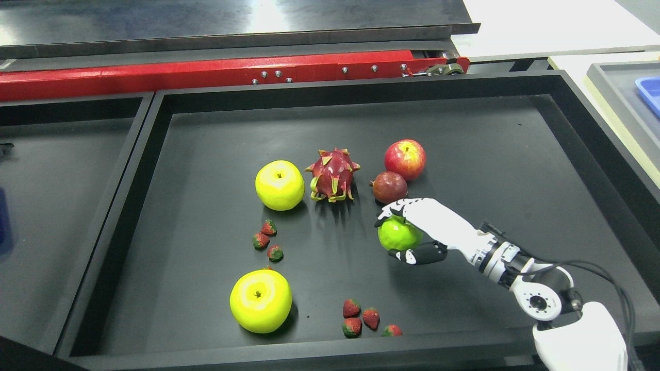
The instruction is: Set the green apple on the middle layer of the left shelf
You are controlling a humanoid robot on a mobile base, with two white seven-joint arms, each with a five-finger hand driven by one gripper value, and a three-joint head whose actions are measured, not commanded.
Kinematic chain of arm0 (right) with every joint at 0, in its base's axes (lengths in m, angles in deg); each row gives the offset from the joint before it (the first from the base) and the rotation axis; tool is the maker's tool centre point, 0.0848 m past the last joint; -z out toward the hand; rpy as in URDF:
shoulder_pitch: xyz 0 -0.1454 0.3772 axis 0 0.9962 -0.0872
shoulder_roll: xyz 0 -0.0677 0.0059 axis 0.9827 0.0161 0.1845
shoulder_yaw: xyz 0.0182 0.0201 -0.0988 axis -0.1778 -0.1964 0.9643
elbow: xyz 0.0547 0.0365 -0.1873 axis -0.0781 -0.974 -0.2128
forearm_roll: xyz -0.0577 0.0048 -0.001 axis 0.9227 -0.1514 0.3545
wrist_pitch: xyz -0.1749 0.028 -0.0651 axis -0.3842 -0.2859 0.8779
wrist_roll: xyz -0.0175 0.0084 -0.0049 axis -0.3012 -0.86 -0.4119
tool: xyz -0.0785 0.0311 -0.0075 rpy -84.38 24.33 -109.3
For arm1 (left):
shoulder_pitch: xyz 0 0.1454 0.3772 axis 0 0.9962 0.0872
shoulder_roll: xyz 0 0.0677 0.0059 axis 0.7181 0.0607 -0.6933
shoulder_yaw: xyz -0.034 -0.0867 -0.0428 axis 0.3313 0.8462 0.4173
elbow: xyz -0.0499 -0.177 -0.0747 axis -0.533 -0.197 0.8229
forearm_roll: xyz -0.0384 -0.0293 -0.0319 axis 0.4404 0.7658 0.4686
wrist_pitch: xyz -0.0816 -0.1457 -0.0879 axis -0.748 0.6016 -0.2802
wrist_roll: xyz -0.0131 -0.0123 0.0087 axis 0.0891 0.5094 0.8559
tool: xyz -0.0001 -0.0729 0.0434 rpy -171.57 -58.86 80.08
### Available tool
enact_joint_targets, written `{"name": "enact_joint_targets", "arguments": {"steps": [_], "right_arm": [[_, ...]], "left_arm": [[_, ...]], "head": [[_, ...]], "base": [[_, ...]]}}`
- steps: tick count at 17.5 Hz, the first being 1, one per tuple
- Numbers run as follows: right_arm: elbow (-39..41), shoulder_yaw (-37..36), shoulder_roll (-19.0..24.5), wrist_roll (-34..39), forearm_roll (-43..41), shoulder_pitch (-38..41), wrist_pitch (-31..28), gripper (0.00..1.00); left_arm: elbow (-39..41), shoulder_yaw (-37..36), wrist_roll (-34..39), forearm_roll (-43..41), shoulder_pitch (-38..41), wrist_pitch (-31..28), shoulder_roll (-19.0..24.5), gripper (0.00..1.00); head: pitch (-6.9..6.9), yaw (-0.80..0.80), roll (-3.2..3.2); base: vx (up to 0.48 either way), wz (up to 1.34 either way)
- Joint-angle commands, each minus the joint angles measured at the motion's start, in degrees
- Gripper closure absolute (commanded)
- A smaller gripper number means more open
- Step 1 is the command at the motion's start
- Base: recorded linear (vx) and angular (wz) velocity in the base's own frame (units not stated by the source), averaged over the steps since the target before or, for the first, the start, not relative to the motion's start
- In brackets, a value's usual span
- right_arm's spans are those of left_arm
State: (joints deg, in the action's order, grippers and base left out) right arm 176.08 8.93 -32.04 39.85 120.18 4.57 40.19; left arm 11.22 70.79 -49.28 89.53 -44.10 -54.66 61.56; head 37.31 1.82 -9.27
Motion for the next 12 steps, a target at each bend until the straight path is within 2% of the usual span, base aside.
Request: {"name": "enact_joint_targets", "arguments": {"steps": [1, 3, 6, 8, 10, 12], "right_arm": [[0.0, 3.8, 0.5, 0.8, -0.6, 0.1, -5.4, 0.00], [-0.1, -1.2, 2.3, 0.7, -2.4, -0.1, -5.4, 0.00], [-0.1, -10.7, 9.0, -0.2, -5.3, 0.2, -5.3, 0.00], [-0.1, -17.7, 14.3, -1.5, -10.3, 0.8, -5.7, 0.00], [-0.5, -21.3, 14.8, -8.9, -19.9, 2.6, -7.5, 0.00], [-1.0, -20.9, 14.8, -22.6, -29.7, 4.9, -10.3, 0.00]], "left_arm": [[0.0, 0.0, 0.0, 0.0, -0.7, 0.0, 1.0, 0.00], [0.0, 0.0, 0.0, 0.0, -0.7, 0.0, 1.0, 0.00], [0.1, 0.0, 0.0, 0.0, -0.7, 0.0, 1.0, 0.00], [0.1, 0.0, 0.0, 0.0, -0.7, 0.0, 1.0, 0.00], [0.0, 0.0, 0.0, 0.0, -0.7, 0.0, 1.0, 0.00], [0.0, 0.0, 0.0, 0.0, -0.7, 0.0, 1.0, 0.00]], "head": [[0.00, 0.00, 0.00], [0.00, 0.00, 0.00], [0.00, 0.00, 0.00], [0.00, 0.00, 0.00], [0.00, 0.00, 0.00], [0.00, 0.00, 0.00]], "base": [[0.000, 0.00], [0.000, 0.00], [0.000, 0.00], [0.000, 0.00], [0.000, 0.00], [0.000, 0.00]]}}
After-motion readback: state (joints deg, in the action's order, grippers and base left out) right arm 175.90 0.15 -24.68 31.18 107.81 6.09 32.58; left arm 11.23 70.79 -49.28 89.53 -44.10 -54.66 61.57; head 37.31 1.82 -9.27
